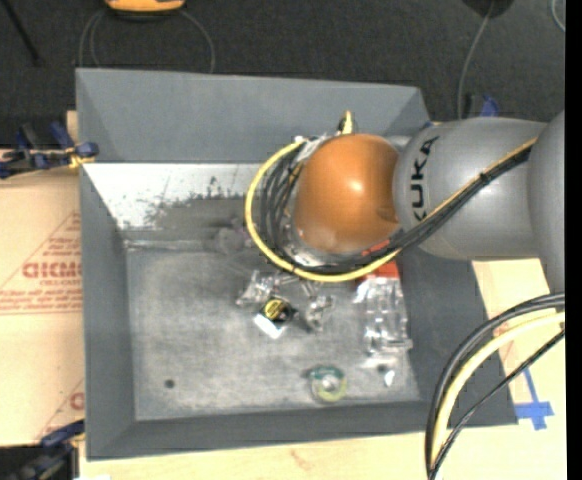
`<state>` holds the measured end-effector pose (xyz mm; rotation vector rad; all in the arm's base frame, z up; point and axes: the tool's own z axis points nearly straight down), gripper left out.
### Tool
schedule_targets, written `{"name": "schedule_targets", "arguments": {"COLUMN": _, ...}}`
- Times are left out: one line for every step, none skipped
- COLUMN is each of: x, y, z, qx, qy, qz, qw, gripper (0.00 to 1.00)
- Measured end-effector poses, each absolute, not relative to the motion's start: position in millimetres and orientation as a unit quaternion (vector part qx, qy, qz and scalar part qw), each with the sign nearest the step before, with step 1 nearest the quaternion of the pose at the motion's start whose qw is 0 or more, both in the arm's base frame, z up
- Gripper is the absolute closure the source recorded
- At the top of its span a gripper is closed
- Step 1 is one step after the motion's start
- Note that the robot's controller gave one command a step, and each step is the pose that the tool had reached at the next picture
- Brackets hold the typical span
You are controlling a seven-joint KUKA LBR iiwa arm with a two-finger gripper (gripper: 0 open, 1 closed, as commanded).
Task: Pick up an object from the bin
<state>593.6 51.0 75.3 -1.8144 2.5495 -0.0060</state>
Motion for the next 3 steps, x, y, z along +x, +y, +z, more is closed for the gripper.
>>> {"name": "schedule_targets", "arguments": {"x": 588.7, "y": 45, "z": 76, "qx": -0.615, "qy": 0.789, "qz": -0.003, "qw": 0.009, "gripper": 0.00}}
{"name": "schedule_targets", "arguments": {"x": 596.8, "y": 48, "z": 74, "qx": -0.632, "qy": 0.775, "qz": -0.001, "qw": 0.002, "gripper": 0.00}}
{"name": "schedule_targets", "arguments": {"x": 599.1, "y": 50, "z": 77, "qx": -0.631, "qy": 0.776, "qz": -0.002, "qw": 0.006, "gripper": 1.00}}
